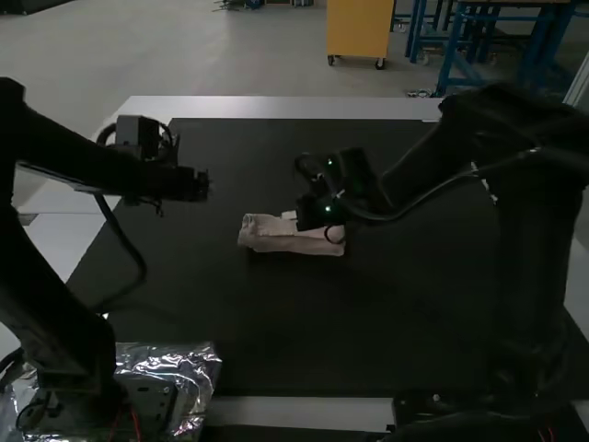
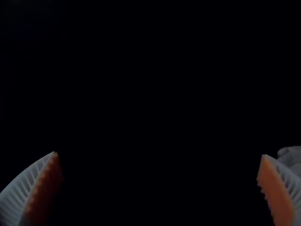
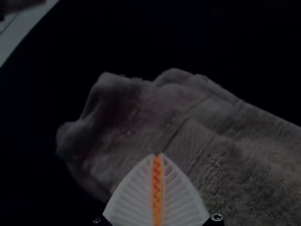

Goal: Fold the towel.

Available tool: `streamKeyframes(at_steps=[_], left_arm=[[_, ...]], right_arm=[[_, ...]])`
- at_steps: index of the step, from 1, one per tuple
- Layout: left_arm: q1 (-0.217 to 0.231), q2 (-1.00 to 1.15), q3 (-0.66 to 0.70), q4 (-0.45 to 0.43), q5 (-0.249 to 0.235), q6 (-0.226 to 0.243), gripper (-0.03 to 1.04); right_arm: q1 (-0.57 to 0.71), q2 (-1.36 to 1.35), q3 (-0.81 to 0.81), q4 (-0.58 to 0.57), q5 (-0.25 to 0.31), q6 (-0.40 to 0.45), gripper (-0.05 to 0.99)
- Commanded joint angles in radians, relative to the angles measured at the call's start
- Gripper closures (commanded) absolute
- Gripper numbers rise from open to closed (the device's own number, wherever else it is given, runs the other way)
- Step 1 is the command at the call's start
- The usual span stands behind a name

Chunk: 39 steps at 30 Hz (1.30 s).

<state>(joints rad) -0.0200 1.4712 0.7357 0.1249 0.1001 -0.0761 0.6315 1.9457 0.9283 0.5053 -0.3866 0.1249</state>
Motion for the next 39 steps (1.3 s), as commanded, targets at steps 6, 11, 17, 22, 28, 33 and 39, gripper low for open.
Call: streamKeyframes(at_steps=[6,11,17,22,28,33,39], left_arm=[[0.000,-0.104,0.114,-0.080,-0.016,-0.002,0.04],[-0.006,-0.199,0.117,-0.119,-0.020,0.022,0.04],[-0.006,-0.357,0.128,-0.142,-0.040,0.033,0.04],[-0.005,-0.483,0.116,-0.108,-0.073,0.052,0.04],[-0.011,-0.644,0.090,-0.064,-0.068,0.064,0.04],[-0.028,-0.772,0.053,-0.044,-0.063,0.068,0.04],[-0.031,-0.913,-0.006,-0.042,-0.057,0.070,0.04]], right_arm=[[-0.003,0.105,0.021,0.081,-0.008,0.010,0.96],[-0.003,0.185,0.021,0.134,-0.008,0.010,0.96],[-0.004,0.180,0.021,0.160,-0.008,0.038,0.95],[-0.047,-0.082,0.020,0.088,0.055,0.028,0.43],[-0.138,-0.418,0.035,-0.067,0.120,0.001,0.01],[-0.227,-0.662,0.006,-0.137,0.199,-0.064,0.01],[-0.294,-0.958,-0.060,-0.212,0.244,-0.076,0.01]])
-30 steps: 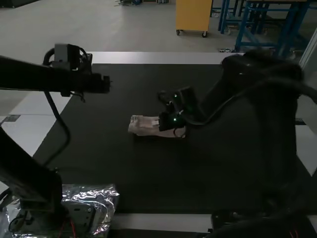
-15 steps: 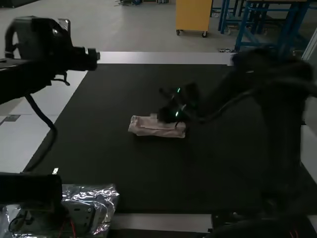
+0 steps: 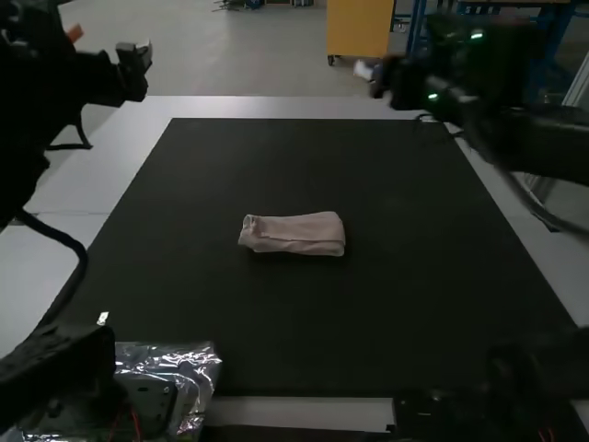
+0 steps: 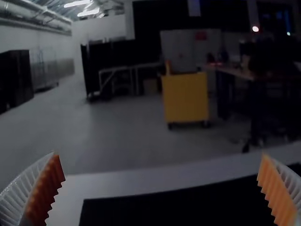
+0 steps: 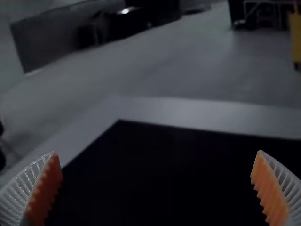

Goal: Fold the towel.

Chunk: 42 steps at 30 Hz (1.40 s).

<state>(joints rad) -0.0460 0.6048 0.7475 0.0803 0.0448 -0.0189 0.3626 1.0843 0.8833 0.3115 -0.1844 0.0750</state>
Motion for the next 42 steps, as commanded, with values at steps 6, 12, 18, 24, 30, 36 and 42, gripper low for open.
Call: streamKeyframes(at_steps=[6,12,18,24,30,36,42], left_arm=[[-0.005,-0.209,-0.088,-0.027,0.007,0.013,0.04],[-0.002,-0.395,-0.149,-0.103,0.007,0.013,0.04],[0.009,-0.579,-0.186,-0.168,0.000,0.013,0.04],[0.020,-0.605,-0.178,-0.209,0.001,0.014,0.04],[0.020,-0.605,-0.221,-0.246,0.003,0.134,0.04],[0.020,-0.605,-0.385,-0.039,-0.079,0.214,0.04],[0.020,-0.605,-0.596,0.170,-0.134,0.289,0.04]], right_arm=[[-0.146,-0.371,-0.083,-0.134,0.039,-0.029,0.01],[-0.203,-0.656,-0.121,-0.276,0.046,-0.029,0.01],[-0.229,-0.929,-0.147,-0.377,0.112,-0.014,0.01],[-0.287,-1.086,-0.133,-0.548,0.137,0.006,0.01],[-0.312,-1.083,-0.179,-0.623,0.175,0.020,0.01],[-0.312,-1.083,-0.431,-0.433,0.217,-0.161,0.01],[-0.312,-1.083,-0.712,-0.046,0.243,-0.188,0.01]])
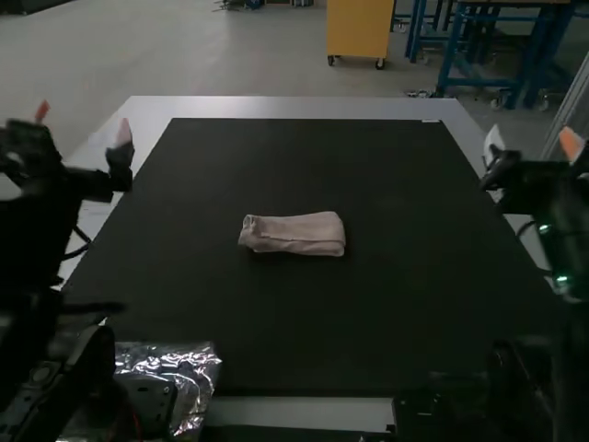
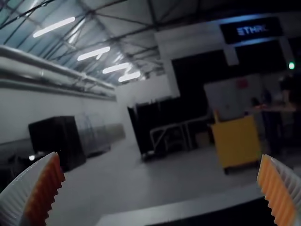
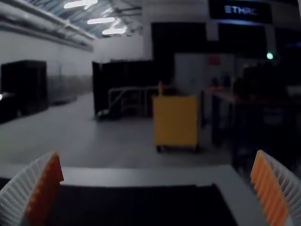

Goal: Fold the towel.

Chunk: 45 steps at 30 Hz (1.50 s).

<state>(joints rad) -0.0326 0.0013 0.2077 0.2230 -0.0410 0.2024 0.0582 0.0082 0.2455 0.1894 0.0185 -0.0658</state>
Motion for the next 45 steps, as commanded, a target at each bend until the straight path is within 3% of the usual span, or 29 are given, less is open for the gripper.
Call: streamKeyframes(at_steps=[1,5,6,7,9,10,12,14,16,18,22,24,27,28,45], left_arm=[[0.008,-0.001,-0.082,0.041,-0.071,0.075,0.04],[0.002,-0.001,-0.188,0.073,-0.206,0.117,0.04],[0.002,-0.001,-0.208,0.076,-0.254,0.121,0.04],[0.000,-0.001,-0.214,0.039,-0.269,0.111,0.04],[0.000,-0.001,-0.206,-0.034,-0.269,0.048,0.04],[0.002,-0.001,-0.206,-0.063,-0.266,-0.003,0.04],[0.003,-0.001,-0.208,-0.059,-0.223,-0.008,0.04],[0.002,-0.001,-0.208,-0.074,-0.145,-0.012,0.04],[0.000,-0.001,-0.209,-0.186,-0.054,-0.041,0.04],[0.000,-0.001,-0.208,-0.203,-0.025,-0.046,0.04],[0.003,-0.003,-0.208,-0.205,-0.025,-0.087,0.04],[0.005,-0.001,-0.209,-0.206,-0.025,-0.141,0.04],[0.005,-0.001,-0.209,-0.217,-0.025,-0.314,0.04],[0.005,-0.001,-0.208,-0.218,-0.026,-0.347,0.04],[0.007,-0.001,-0.208,-0.218,-0.025,-0.356,0.04]], right_arm=[[-0.008,-0.007,-0.118,0.111,0.066,-0.049,0.01],[-0.009,-0.007,-0.244,0.139,0.095,-0.078,0.01],[-0.011,-0.008,-0.247,0.065,0.113,-0.081,0.01],[-0.011,-0.007,-0.244,-0.022,0.120,-0.085,0.01],[-0.012,-0.007,-0.245,-0.091,0.118,-0.081,0.01],[-0.014,-0.007,-0.245,-0.111,0.118,-0.080,0.01],[-0.014,-0.007,-0.245,-0.128,0.112,-0.085,0.01],[-0.012,-0.007,-0.245,-0.168,0.103,-0.094,0.01],[-0.012,-0.007,-0.245,-0.168,0.101,-0.094,0.01],[-0.012,-0.007,-0.245,-0.169,0.101,-0.094,0.01],[-0.012,-0.007,-0.245,-0.169,0.101,-0.094,0.01],[-0.011,-0.007,-0.245,-0.169,0.101,-0.094,0.01],[-0.012,-0.007,-0.245,-0.169,0.101,-0.094,0.01],[-0.012,-0.007,-0.245,-0.168,0.101,-0.094,0.01],[-0.011,-0.008,-0.245,-0.169,0.101,-0.094,0.01]])
